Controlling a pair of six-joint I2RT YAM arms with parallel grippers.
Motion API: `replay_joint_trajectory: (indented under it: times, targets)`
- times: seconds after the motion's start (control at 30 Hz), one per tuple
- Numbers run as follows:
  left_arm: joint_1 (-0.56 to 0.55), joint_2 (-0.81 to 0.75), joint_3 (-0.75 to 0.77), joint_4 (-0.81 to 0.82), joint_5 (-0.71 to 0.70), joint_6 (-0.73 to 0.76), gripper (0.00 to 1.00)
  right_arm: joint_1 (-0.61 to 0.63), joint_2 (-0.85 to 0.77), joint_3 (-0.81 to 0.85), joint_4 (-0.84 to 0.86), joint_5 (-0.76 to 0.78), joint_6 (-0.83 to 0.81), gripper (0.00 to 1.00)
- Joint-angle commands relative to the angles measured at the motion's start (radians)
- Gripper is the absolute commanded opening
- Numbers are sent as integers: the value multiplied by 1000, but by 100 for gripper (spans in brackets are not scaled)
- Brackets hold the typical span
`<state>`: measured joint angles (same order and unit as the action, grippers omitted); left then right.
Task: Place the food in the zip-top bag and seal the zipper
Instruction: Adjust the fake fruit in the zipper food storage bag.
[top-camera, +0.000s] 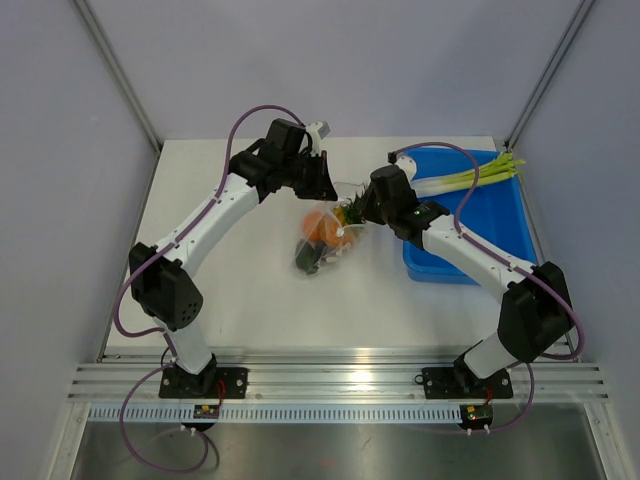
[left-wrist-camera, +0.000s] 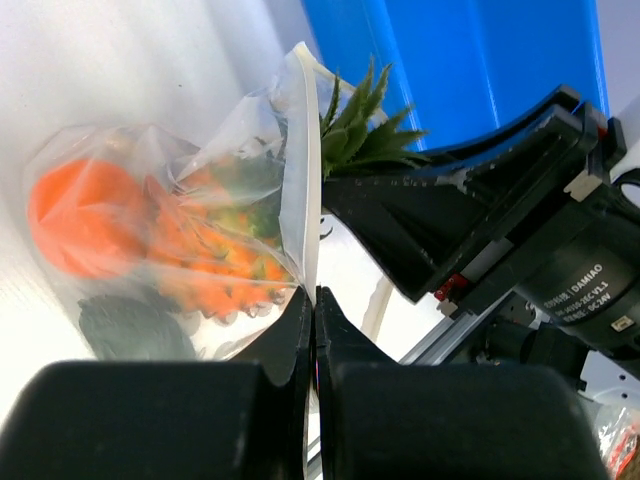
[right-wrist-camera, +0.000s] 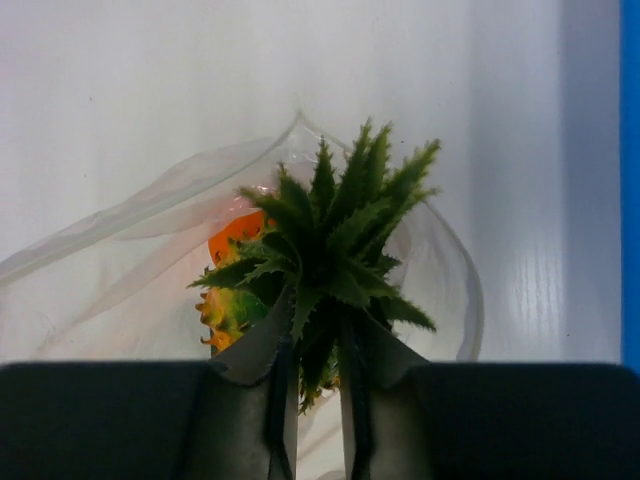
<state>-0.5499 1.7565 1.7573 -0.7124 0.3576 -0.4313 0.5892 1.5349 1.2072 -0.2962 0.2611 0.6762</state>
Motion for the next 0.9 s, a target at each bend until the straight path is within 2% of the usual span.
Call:
replay_joint_trajectory:
  times: [0.0,0.1,0.53,0.87]
  targets:
    - [-1,-14,48,4,63,64,0,8,-1,3,54,43,10,18]
    - [-1,-8,54,-9,64,91,0,8,-9,2,55,43,6,0]
    - [-1,3,67,-45,44,167,0,9,-73,90,-23,-100,65,0]
    - [-1,0,88,-87,52,235,0,8,-76,84,-31,-201,135,0]
